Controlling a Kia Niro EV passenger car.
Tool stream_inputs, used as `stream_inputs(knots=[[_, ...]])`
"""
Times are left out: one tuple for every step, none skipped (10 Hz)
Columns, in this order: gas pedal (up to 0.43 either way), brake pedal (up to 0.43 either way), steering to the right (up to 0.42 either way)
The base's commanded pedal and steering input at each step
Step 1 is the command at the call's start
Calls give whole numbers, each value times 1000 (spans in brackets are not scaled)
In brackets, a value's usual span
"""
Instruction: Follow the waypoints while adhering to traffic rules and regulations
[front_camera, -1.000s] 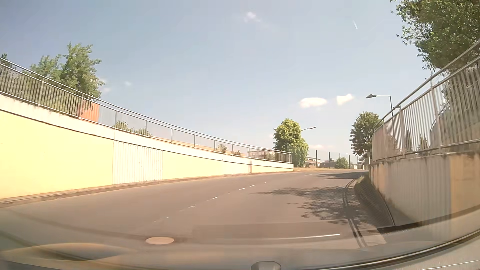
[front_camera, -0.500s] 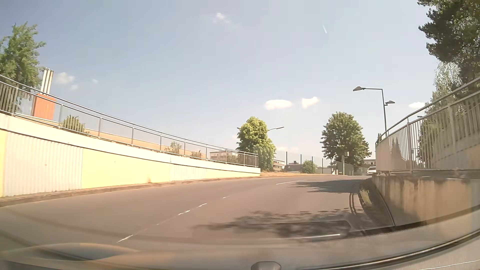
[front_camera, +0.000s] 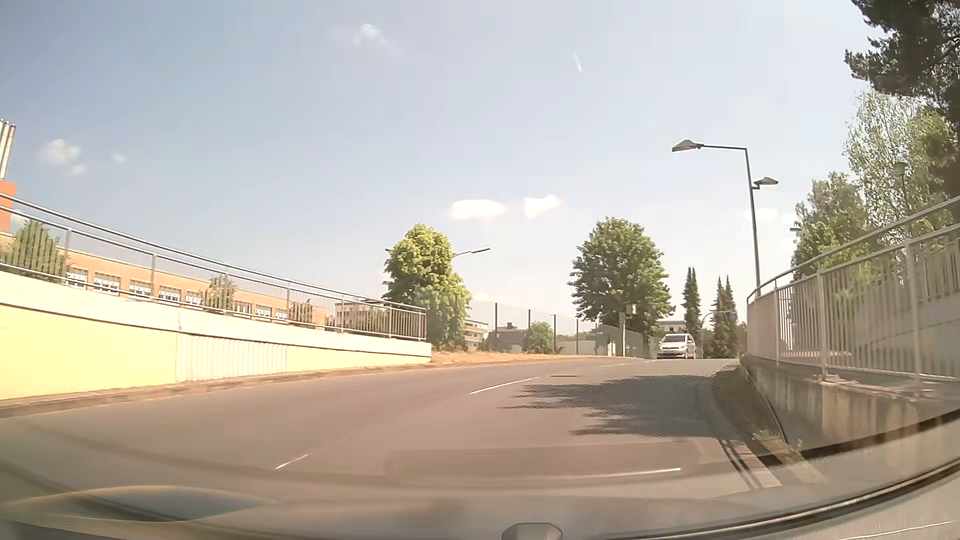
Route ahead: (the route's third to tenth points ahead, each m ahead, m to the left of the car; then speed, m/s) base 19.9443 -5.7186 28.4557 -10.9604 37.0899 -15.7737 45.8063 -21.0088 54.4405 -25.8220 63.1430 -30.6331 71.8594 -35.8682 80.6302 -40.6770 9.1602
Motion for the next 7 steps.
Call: stream_inputs(knots=[[240, 0, 138], [240, 0, 138], [240, 0, 138], [240, 0, 138], [240, 0, 138], [240, 0, 138], [240, 0, 138]])
